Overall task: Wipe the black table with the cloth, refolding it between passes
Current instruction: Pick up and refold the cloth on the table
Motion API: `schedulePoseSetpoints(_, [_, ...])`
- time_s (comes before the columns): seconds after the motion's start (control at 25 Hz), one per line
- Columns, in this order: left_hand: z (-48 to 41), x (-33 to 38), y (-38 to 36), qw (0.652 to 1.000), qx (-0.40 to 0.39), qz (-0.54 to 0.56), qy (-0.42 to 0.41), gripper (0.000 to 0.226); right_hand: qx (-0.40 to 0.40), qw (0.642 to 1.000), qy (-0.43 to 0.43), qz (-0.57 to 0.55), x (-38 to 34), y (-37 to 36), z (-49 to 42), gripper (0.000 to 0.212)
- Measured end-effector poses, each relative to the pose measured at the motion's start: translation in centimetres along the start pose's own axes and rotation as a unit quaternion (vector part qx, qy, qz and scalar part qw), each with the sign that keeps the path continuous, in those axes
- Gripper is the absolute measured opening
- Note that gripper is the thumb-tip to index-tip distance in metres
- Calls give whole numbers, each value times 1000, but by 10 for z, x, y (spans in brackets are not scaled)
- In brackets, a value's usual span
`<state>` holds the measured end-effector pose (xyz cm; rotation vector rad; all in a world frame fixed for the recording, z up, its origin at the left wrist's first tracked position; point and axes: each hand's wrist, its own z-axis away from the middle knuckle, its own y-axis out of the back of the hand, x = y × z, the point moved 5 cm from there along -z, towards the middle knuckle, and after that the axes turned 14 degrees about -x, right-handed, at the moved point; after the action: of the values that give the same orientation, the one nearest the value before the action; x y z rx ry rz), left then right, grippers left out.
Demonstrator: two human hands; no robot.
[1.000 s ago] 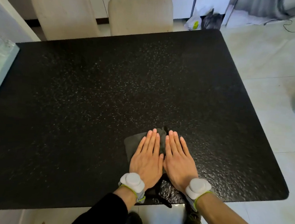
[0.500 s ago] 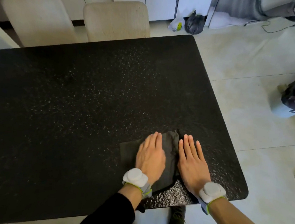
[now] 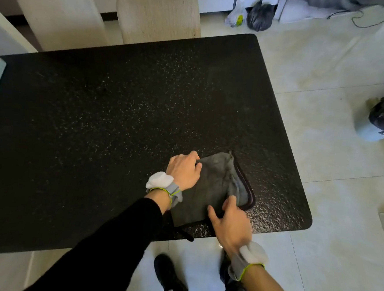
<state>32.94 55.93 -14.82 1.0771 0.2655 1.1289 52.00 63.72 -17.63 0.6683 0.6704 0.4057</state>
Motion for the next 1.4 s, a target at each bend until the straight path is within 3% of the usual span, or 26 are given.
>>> schedulePoseSetpoints(0.16, [20, 1, 16, 990, -66, 114, -48, 22, 5, 975, -41, -219, 8, -13, 6, 47])
schedulePoseSetpoints(0.32, [40, -1, 27, 971, -93, 210, -68, 14, 1, 886, -107, -452, 6, -23, -3, 57])
schedulePoseSetpoints(0.44, [55, 0, 39, 952, -83, 282, -80, 12, -44, 800, -127, -585, -7, -27, -10, 47])
schedulePoseSetpoints(0.56, [68, 0, 56, 929, -67, 355, -83, 13, -99, 777, -104, -613, -22, -20, -11, 32])
schedulePoseSetpoints(0.64, [76, -4, 69, 919, -40, 383, -84, 18, -59, 771, -71, -630, -29, 0, -7, 26])
schedulePoseSetpoints(0.8, [84, -15, 85, 903, -12, 424, -75, 12, -62, 771, 22, -633, -42, 49, -4, 45])
schedulePoseSetpoints(0.92, [94, -13, 94, 886, 7, 456, -78, 11, -123, 753, 12, -647, -49, 63, -7, 32])
schedulePoseSetpoints(1.0, [100, -9, 96, 876, 13, 476, -80, 14, -216, 751, -10, -624, -59, 61, -3, 22])
schedulePoseSetpoints(1.12, [108, -5, 95, 861, 2, 501, -88, 20, -319, 734, -9, -599, -65, 48, 3, 35])
schedulePoseSetpoints(1.28, [112, 0, 89, 842, -9, 534, -74, 19, -281, 754, 25, -593, -62, 60, 2, 27])
schedulePoseSetpoints(1.4, [114, 9, 84, 823, -10, 564, -65, 21, -276, 722, 63, -631, -54, 76, -2, 35])
